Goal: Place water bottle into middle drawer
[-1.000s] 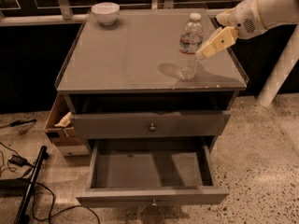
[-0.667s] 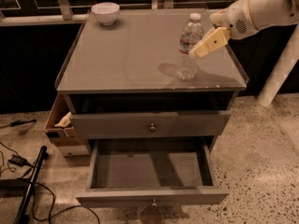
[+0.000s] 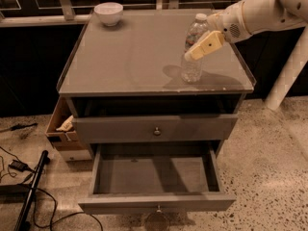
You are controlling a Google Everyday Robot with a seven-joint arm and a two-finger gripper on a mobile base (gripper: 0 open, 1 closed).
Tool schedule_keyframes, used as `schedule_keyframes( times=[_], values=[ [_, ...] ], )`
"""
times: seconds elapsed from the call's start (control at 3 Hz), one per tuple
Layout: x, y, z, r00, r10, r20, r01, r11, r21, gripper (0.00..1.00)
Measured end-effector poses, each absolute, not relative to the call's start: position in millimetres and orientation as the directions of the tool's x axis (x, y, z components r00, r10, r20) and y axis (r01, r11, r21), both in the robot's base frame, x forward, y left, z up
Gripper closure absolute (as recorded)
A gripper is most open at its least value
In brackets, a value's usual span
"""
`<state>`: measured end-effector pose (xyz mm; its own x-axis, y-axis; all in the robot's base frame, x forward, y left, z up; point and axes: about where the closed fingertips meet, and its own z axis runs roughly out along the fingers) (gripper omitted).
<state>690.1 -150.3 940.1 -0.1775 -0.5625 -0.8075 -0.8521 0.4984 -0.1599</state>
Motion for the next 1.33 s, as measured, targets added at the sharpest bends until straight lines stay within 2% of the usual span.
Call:
schedule_keyframes(
  times=[0.33, 0.67, 1.0, 1.33],
  values=[
    [696.9, -144.3, 937.1, -0.160, -0.559, -0.813, -0.851, 0.496, -0.174, 0.00],
    [702.8, -140.0, 935.1, -0.155, -0.553, -0.819, -0.848, 0.499, -0.176, 0.08],
    [703.0, -139.8, 935.0, -0.155, -0.553, -0.819, -0.848, 0.500, -0.177, 0.25],
    [703.0, -139.7, 934.9, -0.155, -0.553, -0.819, -0.848, 0.499, -0.176, 0.49]
  ],
)
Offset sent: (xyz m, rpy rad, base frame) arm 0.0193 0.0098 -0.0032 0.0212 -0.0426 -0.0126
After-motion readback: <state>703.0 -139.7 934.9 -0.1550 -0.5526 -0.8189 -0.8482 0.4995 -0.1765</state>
